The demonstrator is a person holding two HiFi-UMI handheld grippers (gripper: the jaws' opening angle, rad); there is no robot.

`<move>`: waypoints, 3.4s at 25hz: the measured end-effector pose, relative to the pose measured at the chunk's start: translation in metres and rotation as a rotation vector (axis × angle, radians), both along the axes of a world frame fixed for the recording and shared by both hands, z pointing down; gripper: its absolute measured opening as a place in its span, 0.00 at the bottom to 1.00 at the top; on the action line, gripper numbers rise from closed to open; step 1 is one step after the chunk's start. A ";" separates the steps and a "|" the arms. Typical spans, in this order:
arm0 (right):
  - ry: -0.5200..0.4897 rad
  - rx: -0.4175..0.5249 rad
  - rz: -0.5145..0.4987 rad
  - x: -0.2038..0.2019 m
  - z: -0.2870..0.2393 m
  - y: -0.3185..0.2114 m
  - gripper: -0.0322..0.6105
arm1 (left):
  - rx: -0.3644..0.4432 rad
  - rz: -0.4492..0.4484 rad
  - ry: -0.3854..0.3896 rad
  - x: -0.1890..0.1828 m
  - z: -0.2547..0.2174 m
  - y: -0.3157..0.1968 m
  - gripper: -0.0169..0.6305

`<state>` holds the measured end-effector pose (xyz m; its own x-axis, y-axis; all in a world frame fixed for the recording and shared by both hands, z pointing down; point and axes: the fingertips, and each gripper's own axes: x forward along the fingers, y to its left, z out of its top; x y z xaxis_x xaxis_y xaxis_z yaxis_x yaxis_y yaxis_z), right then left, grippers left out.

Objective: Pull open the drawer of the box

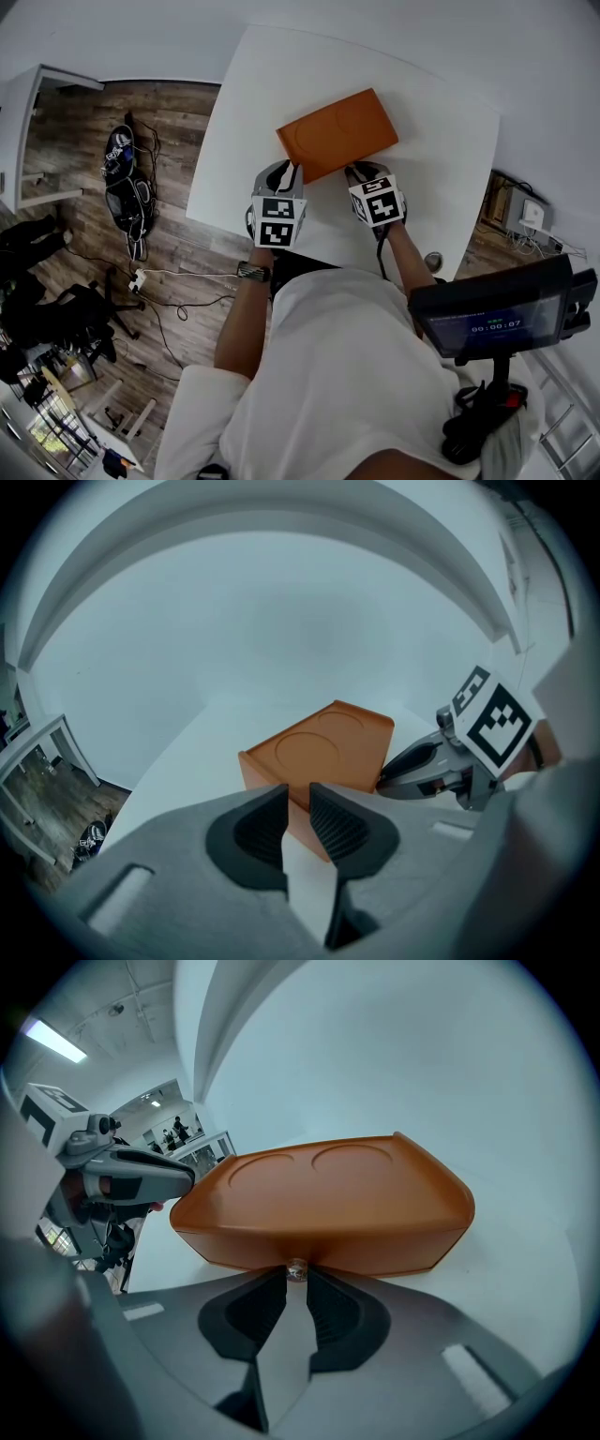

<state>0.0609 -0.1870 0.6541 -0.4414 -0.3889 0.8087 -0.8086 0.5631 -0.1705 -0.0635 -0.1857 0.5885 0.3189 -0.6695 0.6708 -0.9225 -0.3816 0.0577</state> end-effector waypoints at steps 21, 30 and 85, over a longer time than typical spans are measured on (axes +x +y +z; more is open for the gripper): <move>0.017 -0.030 -0.002 0.009 0.009 0.017 0.16 | -0.006 0.002 -0.004 -0.001 0.008 -0.003 0.14; 0.024 -0.029 0.003 0.014 0.013 0.023 0.16 | -0.004 0.000 0.001 0.000 0.012 -0.006 0.14; 0.004 -0.085 0.019 0.038 0.020 0.060 0.16 | 0.006 -0.011 0.007 -0.005 0.019 -0.019 0.14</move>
<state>0.0989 -0.1268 0.6739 -0.4312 -0.3269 0.8410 -0.8200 0.5309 -0.2141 -0.0681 -0.2043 0.6078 0.3164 -0.6770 0.6645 -0.9262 -0.3719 0.0622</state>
